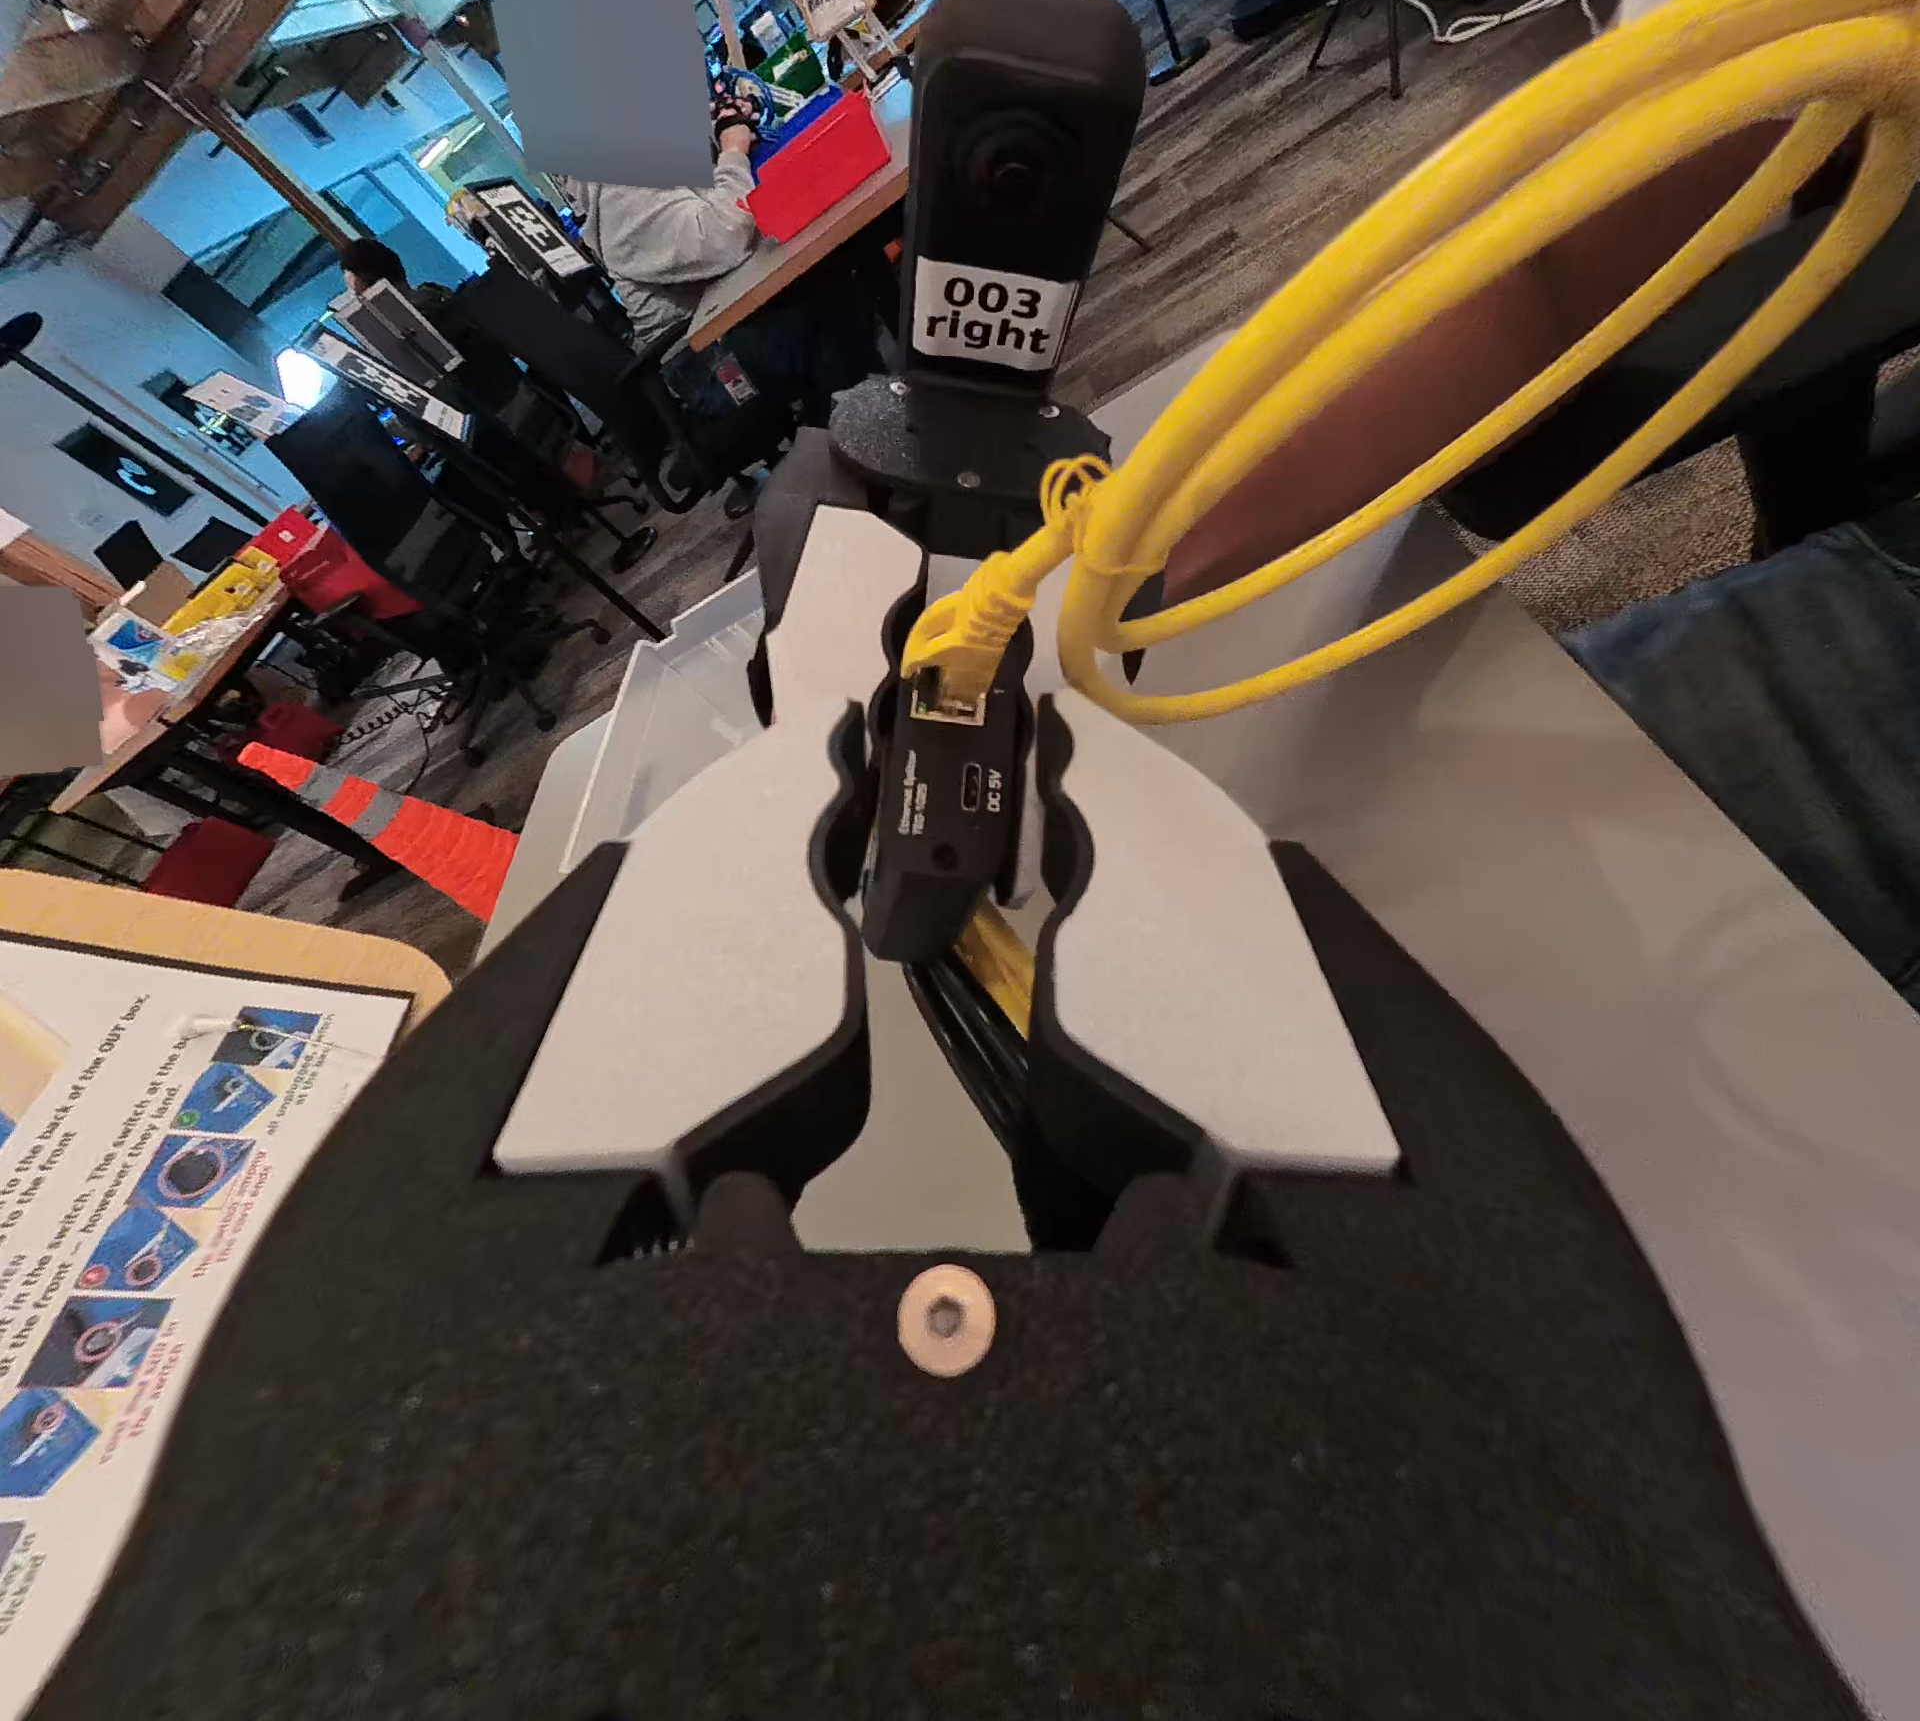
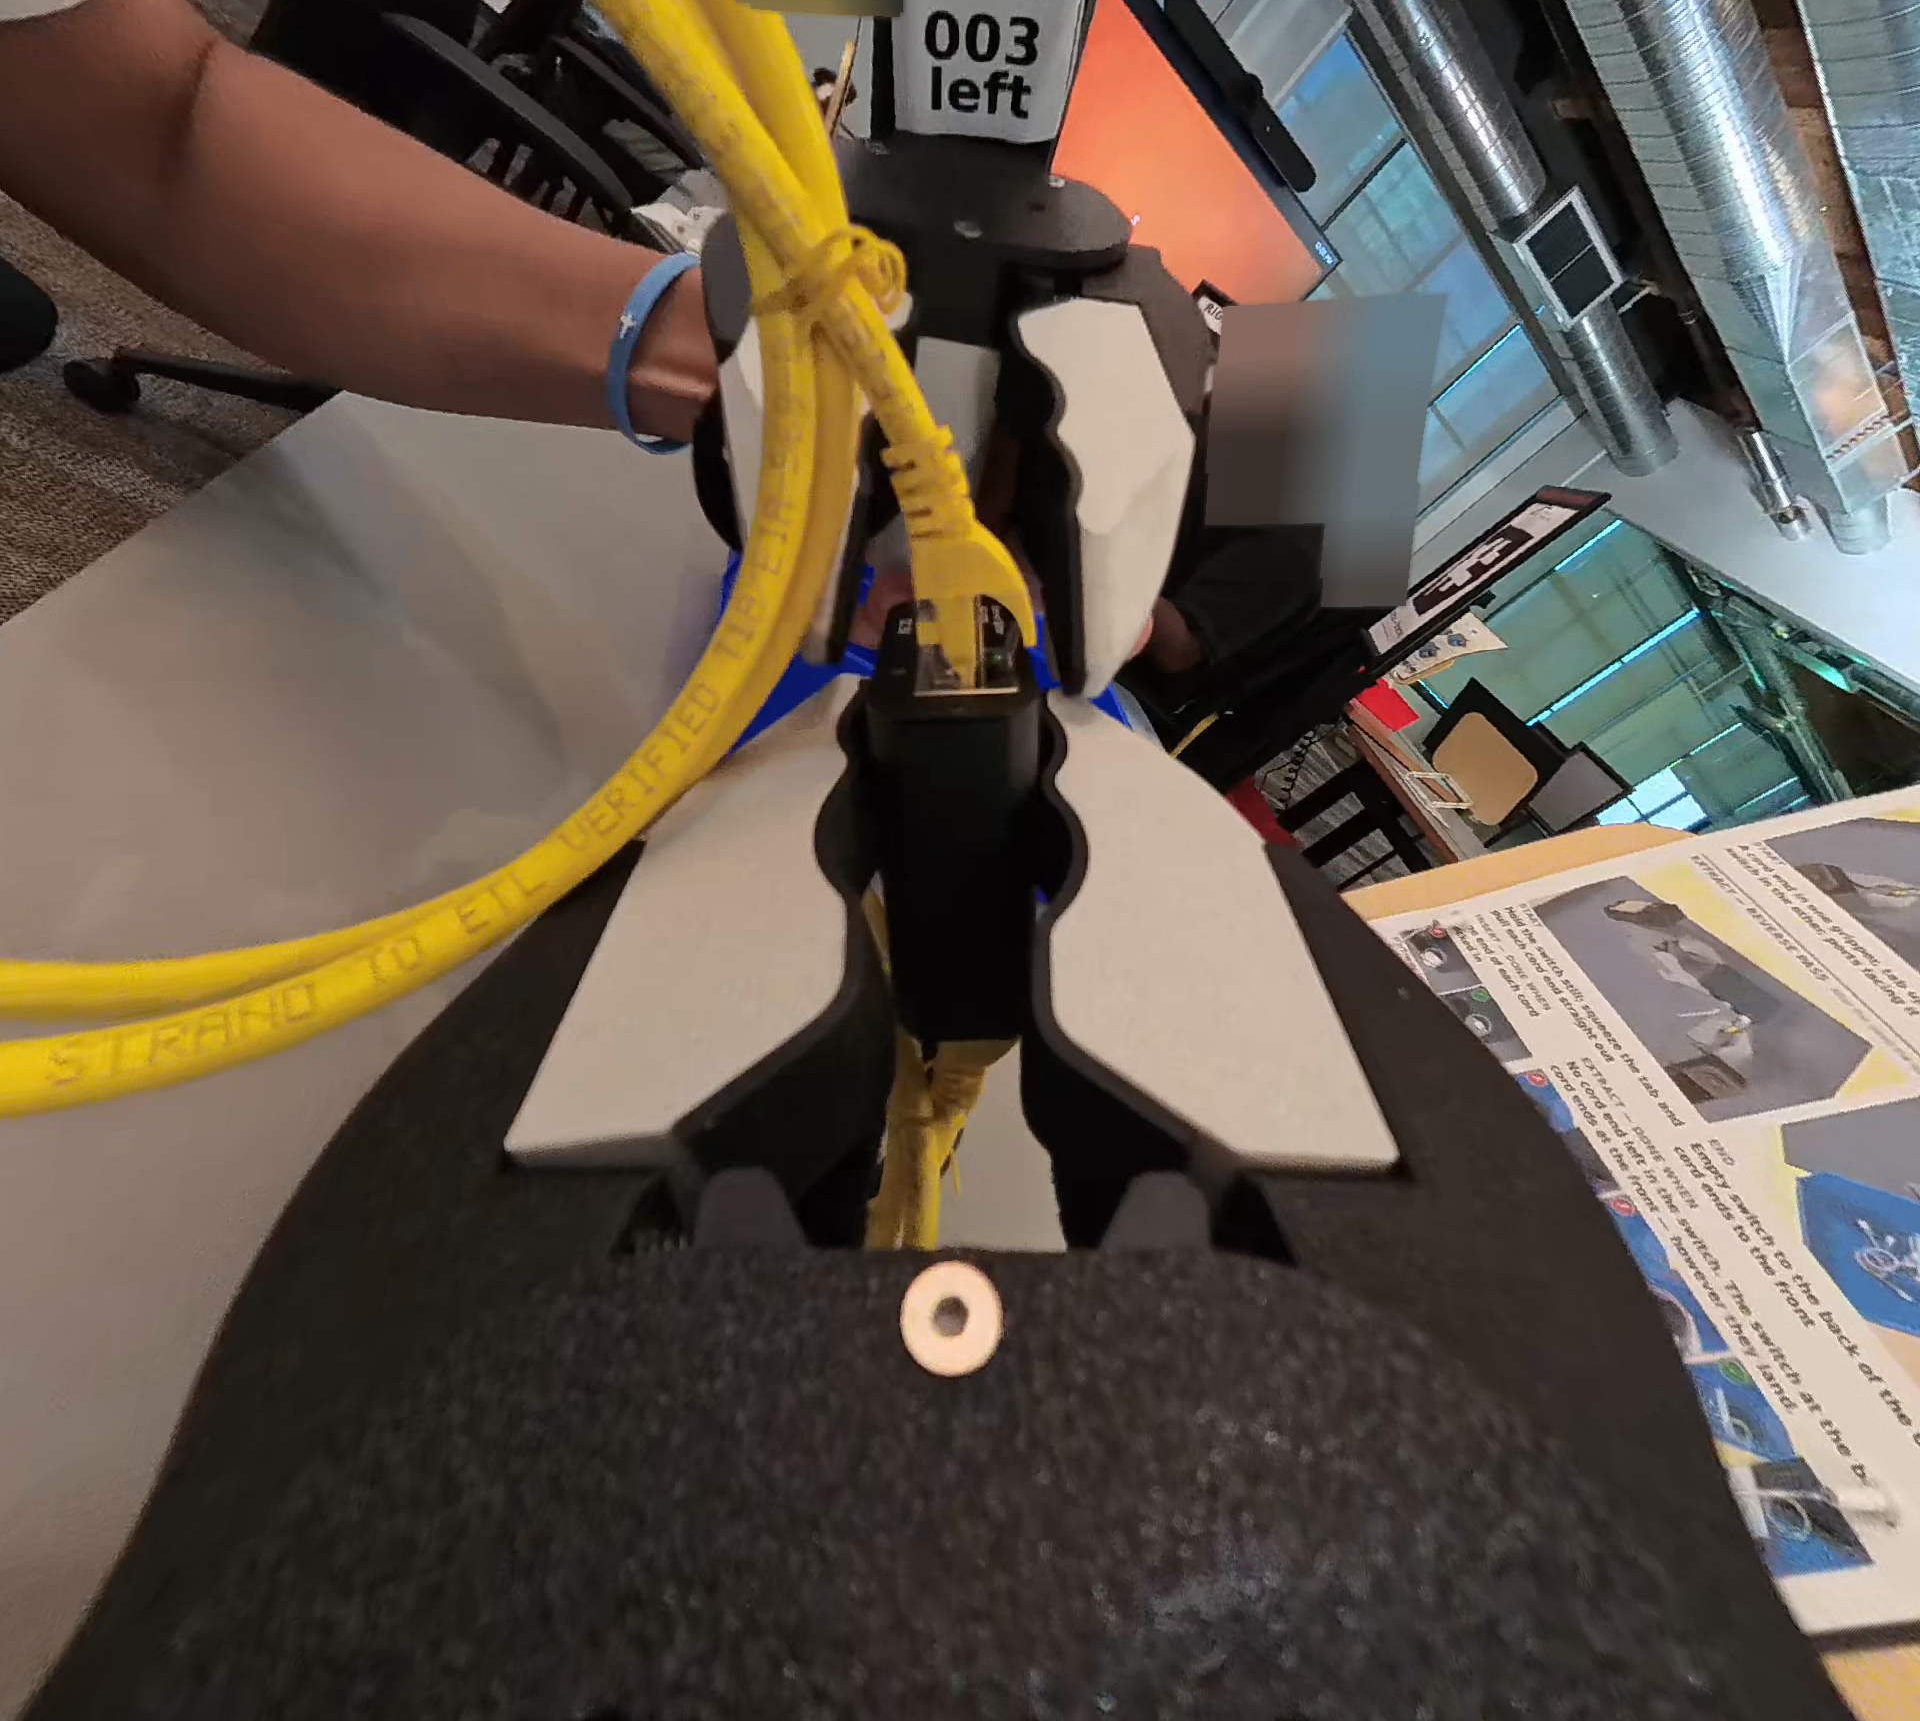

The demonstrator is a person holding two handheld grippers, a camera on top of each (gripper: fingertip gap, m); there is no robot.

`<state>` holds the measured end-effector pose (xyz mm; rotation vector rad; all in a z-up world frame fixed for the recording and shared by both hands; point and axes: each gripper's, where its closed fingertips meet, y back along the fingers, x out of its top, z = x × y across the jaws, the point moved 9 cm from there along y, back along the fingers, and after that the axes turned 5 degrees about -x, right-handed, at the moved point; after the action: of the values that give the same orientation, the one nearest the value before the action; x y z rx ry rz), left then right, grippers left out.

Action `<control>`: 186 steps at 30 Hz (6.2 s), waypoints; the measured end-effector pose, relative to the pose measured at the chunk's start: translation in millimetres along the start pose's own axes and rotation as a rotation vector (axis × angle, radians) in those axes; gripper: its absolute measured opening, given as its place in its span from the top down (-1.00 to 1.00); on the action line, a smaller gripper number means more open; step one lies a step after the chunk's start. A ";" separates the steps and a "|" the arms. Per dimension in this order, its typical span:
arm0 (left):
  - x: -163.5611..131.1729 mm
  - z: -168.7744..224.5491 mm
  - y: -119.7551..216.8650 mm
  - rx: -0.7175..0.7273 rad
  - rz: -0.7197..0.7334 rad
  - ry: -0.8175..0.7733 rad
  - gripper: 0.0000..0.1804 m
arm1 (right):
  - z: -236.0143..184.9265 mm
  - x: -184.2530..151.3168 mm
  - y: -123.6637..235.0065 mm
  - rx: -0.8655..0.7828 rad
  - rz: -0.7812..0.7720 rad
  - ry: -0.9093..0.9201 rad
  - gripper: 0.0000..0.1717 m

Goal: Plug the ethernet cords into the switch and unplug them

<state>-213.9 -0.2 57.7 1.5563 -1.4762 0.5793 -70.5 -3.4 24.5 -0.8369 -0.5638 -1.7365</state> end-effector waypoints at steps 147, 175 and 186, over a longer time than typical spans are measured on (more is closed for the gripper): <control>-105.4 -39.8 4.8 0.346 -0.189 1.002 0.25 | 4.8 -27.3 -3.2 -0.359 -0.660 0.559 0.71; -57.7 -31.8 7.2 0.056 0.061 0.962 0.31 | -3.7 -22.6 -6.2 -0.301 -0.562 0.569 0.53; -83.5 -38.1 31.5 0.017 0.267 1.103 0.32 | 8.2 -55.8 -5.1 -0.154 -0.600 0.010 0.81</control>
<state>-250.1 80.0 16.9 0.7620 -0.7895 1.3302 -63.3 38.5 -12.8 -0.8138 -0.7312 -2.3524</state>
